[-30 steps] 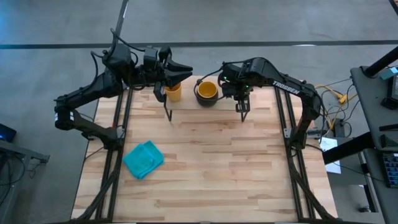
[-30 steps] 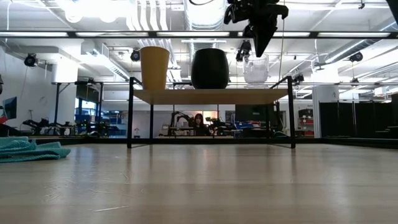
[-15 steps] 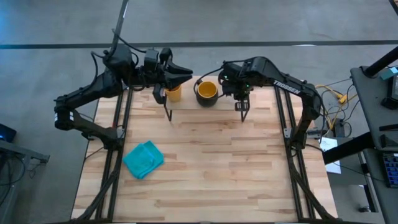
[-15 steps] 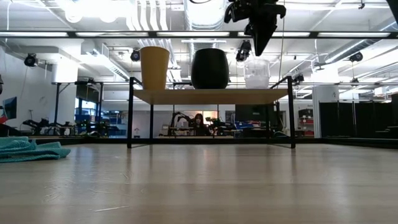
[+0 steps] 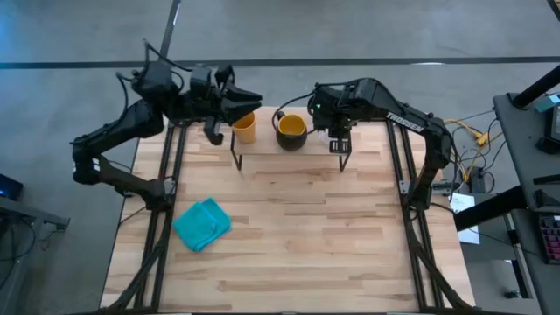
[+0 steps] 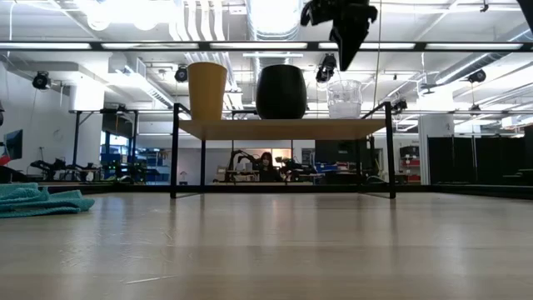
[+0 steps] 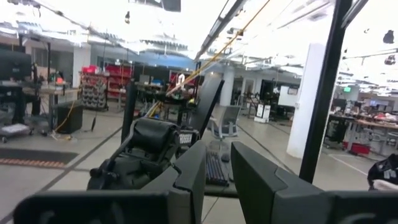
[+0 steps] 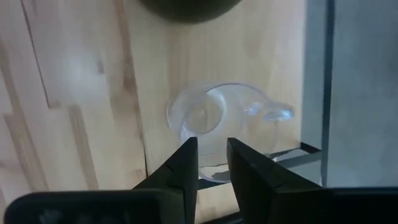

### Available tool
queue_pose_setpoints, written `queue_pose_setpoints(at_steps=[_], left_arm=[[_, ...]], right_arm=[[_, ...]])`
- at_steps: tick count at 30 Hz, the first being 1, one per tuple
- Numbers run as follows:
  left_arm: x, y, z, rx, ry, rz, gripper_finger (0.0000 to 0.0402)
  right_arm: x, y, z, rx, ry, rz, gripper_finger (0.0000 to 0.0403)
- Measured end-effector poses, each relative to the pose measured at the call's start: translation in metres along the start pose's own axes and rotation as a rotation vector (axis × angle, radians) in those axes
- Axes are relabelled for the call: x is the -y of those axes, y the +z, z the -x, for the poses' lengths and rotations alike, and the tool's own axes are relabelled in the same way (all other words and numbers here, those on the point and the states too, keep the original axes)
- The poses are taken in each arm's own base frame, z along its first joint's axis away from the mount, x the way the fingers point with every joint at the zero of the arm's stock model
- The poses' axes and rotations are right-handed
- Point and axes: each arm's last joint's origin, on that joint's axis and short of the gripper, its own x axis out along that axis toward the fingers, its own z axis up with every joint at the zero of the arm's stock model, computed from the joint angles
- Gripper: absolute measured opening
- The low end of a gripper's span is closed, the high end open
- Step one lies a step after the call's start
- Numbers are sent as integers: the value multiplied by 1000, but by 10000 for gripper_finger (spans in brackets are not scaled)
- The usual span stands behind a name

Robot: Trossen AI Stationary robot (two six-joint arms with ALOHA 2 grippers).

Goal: Stack small to large cups/mugs on shelf
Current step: Return to Home Position

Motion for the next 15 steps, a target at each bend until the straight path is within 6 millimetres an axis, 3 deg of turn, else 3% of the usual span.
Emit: queue_pose_setpoints(at_steps=[11, 15], left_arm=[[17, 27, 38, 95, -12, -32, 63], [20, 27, 44, 98, -12, -29, 63]], right_arm=[[0, -1, 65, 257, -33, -308, 72], [3, -4, 83, 334, -28, -422, 77]])
